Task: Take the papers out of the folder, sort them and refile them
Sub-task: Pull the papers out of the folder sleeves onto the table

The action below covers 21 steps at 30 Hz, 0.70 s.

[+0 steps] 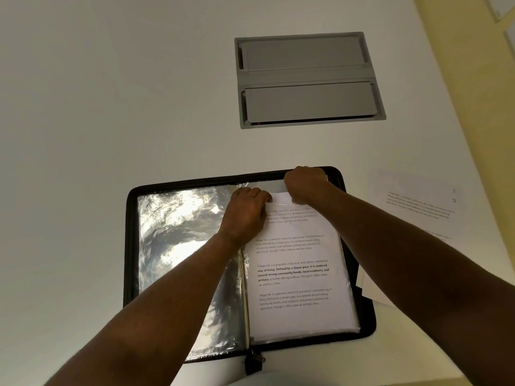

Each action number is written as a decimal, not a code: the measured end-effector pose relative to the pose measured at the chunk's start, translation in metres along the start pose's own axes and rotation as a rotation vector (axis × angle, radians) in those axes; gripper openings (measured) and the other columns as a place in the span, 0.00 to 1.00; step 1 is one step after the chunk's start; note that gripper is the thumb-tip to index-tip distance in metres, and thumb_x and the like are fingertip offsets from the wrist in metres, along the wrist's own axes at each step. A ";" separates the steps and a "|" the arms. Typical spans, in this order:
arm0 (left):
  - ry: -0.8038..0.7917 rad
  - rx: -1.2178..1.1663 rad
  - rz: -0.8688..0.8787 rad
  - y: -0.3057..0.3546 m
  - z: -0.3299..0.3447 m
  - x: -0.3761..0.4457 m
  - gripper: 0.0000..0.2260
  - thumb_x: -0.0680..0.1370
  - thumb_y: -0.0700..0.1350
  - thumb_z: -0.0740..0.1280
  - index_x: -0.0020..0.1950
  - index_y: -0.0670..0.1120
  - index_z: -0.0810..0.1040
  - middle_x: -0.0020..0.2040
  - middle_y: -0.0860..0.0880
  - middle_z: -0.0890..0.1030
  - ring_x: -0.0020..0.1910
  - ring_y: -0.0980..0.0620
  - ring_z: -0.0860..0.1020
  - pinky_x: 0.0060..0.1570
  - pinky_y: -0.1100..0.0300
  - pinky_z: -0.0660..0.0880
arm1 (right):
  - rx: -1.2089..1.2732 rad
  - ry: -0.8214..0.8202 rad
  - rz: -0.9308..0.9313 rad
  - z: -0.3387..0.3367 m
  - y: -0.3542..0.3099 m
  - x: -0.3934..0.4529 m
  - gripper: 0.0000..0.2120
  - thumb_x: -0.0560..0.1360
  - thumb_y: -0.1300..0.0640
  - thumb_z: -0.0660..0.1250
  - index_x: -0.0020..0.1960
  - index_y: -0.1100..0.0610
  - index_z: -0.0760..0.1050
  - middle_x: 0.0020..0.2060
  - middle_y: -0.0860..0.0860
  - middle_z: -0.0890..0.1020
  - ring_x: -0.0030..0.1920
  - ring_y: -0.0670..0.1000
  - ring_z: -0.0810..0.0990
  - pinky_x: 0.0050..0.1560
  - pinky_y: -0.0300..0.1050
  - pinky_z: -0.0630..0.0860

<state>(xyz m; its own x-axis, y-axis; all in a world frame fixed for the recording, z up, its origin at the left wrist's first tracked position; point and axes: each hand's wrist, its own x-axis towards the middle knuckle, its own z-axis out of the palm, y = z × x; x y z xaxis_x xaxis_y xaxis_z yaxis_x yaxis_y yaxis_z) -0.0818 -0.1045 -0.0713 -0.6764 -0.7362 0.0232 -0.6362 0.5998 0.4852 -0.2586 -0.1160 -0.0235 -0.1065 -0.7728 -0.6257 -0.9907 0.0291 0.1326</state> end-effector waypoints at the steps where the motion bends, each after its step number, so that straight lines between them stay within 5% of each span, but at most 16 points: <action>1: -0.001 0.000 0.000 0.000 0.000 0.001 0.10 0.75 0.39 0.66 0.55 0.43 0.80 0.50 0.45 0.83 0.50 0.44 0.79 0.59 0.48 0.71 | 0.014 0.008 0.003 -0.002 0.001 0.002 0.15 0.75 0.59 0.67 0.61 0.57 0.73 0.46 0.52 0.76 0.46 0.52 0.76 0.43 0.46 0.71; 5: 0.013 -0.007 -0.016 0.000 -0.001 0.004 0.12 0.75 0.39 0.68 0.58 0.44 0.79 0.52 0.45 0.83 0.52 0.45 0.79 0.61 0.49 0.70 | 0.059 0.078 0.037 -0.021 0.009 0.008 0.09 0.75 0.61 0.66 0.55 0.58 0.76 0.39 0.51 0.73 0.42 0.52 0.73 0.41 0.46 0.70; 15: 0.050 -0.059 0.012 0.007 -0.006 0.011 0.14 0.73 0.38 0.70 0.59 0.43 0.78 0.51 0.46 0.82 0.51 0.46 0.79 0.58 0.51 0.71 | 0.253 0.253 -0.023 -0.137 0.062 0.015 0.12 0.73 0.54 0.70 0.55 0.56 0.81 0.53 0.53 0.82 0.51 0.54 0.80 0.55 0.50 0.77; 21: -0.017 -0.058 0.000 0.010 -0.006 0.015 0.16 0.75 0.43 0.68 0.63 0.45 0.77 0.53 0.48 0.81 0.54 0.48 0.77 0.58 0.55 0.69 | 0.506 0.544 -0.009 -0.197 0.103 -0.031 0.10 0.76 0.52 0.68 0.57 0.53 0.79 0.50 0.52 0.79 0.45 0.51 0.79 0.38 0.40 0.73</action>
<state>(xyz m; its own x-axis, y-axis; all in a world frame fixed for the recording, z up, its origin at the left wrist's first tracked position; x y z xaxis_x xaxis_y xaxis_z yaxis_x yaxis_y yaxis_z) -0.0958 -0.1115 -0.0612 -0.6829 -0.7305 0.0085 -0.6139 0.5801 0.5354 -0.3405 -0.2140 0.1613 -0.1713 -0.9755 -0.1381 -0.9229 0.2080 -0.3239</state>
